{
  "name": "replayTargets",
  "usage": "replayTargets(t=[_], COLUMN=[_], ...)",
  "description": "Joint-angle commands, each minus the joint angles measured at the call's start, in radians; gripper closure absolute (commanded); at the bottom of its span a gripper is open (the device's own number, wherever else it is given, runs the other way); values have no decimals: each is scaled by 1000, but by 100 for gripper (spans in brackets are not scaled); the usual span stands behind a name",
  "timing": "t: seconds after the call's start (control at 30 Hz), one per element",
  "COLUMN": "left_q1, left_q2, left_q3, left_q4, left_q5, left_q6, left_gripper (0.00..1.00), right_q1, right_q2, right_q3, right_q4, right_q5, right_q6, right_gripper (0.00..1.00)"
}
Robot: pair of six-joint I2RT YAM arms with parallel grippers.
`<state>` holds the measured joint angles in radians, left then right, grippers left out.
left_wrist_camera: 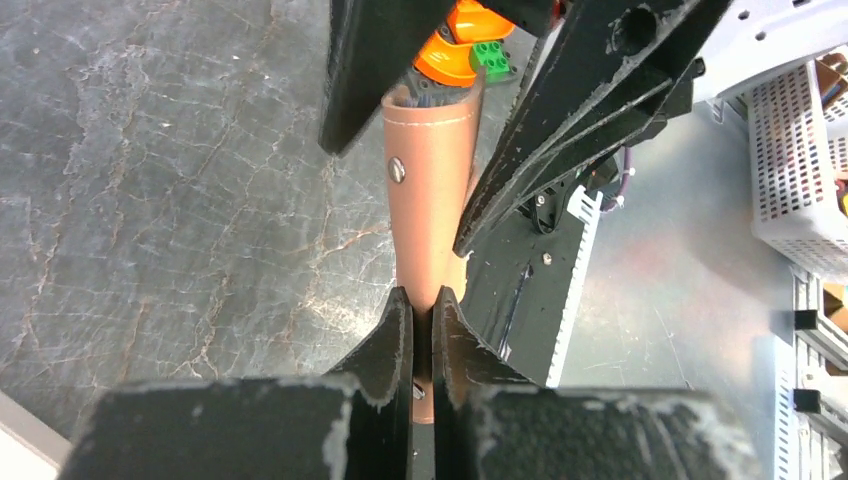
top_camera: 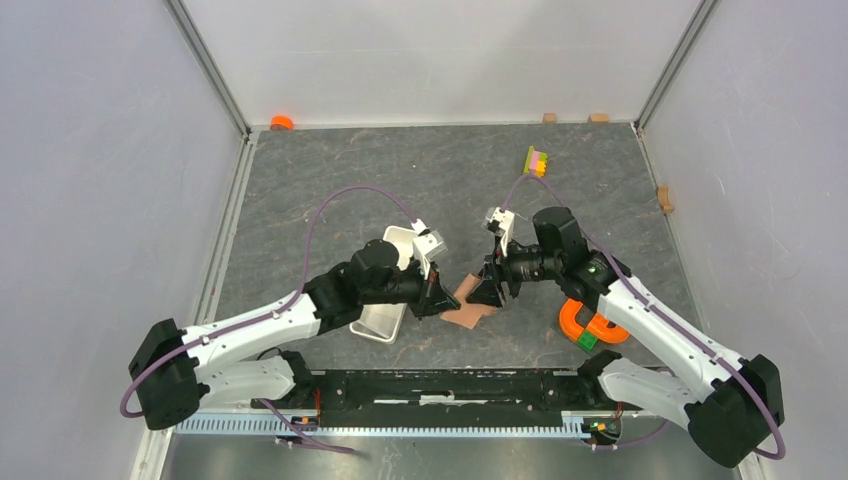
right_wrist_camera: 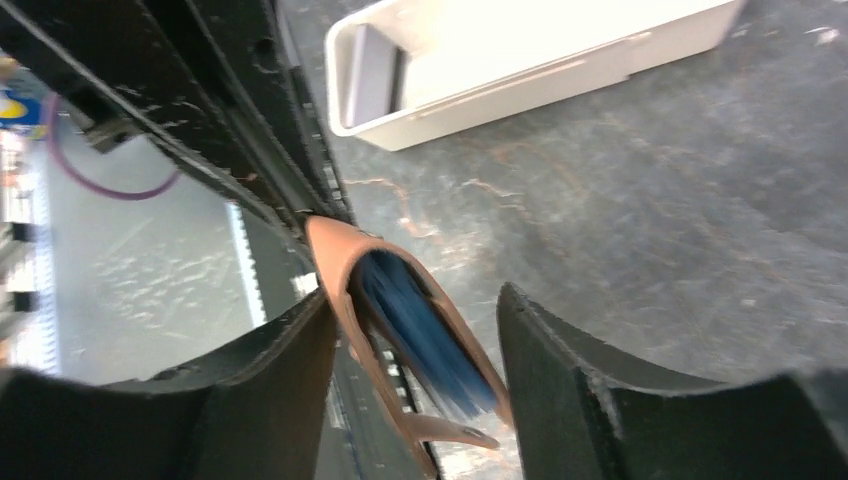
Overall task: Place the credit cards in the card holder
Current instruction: Close the card holder at the center of the board.
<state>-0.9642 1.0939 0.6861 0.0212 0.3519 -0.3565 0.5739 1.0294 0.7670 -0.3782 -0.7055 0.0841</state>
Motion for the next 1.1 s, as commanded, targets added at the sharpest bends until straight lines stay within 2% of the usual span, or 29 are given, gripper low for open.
replayTargets(t=[0.0, 0.03, 0.07, 0.1, 0.13, 0.17, 0.2, 0.33, 0.4, 0.57, 0.7, 0.87, 0.97, 1.03, 1.07], left_q1=[2, 2, 2, 2, 5, 12, 21, 61, 76, 103, 123, 128, 128, 128, 128], left_q2=[-23, -26, -28, -32, -37, -48, -60, -141, -174, -245, -280, -252, -200, -182, -179], left_q3=[0, 2, 8, 17, 24, 29, 27, 13, 15, -25, -52, -32, -21, -34, -44], left_q4=[27, 15, -7, -39, -77, -99, -105, -103, -127, -174, -214, -294, -314, -298, -285], left_q5=[110, 96, 58, -5, -80, -148, -181, -300, -376, -494, -516, -501, -473, -465, -464], left_q6=[52, 57, 59, 56, 37, 20, -1, -112, -197, -399, -493, -523, -526, -545, -554], left_gripper=[97, 92, 82, 56, 29, 12, 1, 0, 0, 0, 0, 0, 6, 6, 6], right_q1=[-3, -3, -3, -2, 2, 13, 37, 220, 276, 444, 601, 796, 869, 900, 911], right_q2=[-11, -12, -13, -15, -19, -27, -35, -51, -56, -44, 16, 147, 196, 196, 188], right_q3=[-39, -41, -38, -30, -25, -22, -28, -88, -154, -304, -369, -368, -341, -326, -318], right_q4=[123, 130, 118, 88, 65, 47, 43, 134, 240, 501, 632, 649, 587, 545, 522], right_q5=[-158, -150, -107, -44, 66, 180, 333, 884, 1014, 1257, 1447, 1671, 1693, 1654, 1613], right_q6=[58, 59, 47, 21, -2, -33, -63, -108, -112, -180, -276, -334, -283, -239, -213], right_gripper=[51, 65, 78, 93, 100, 100, 100, 100, 100, 100, 100, 100, 99, 81, 66])
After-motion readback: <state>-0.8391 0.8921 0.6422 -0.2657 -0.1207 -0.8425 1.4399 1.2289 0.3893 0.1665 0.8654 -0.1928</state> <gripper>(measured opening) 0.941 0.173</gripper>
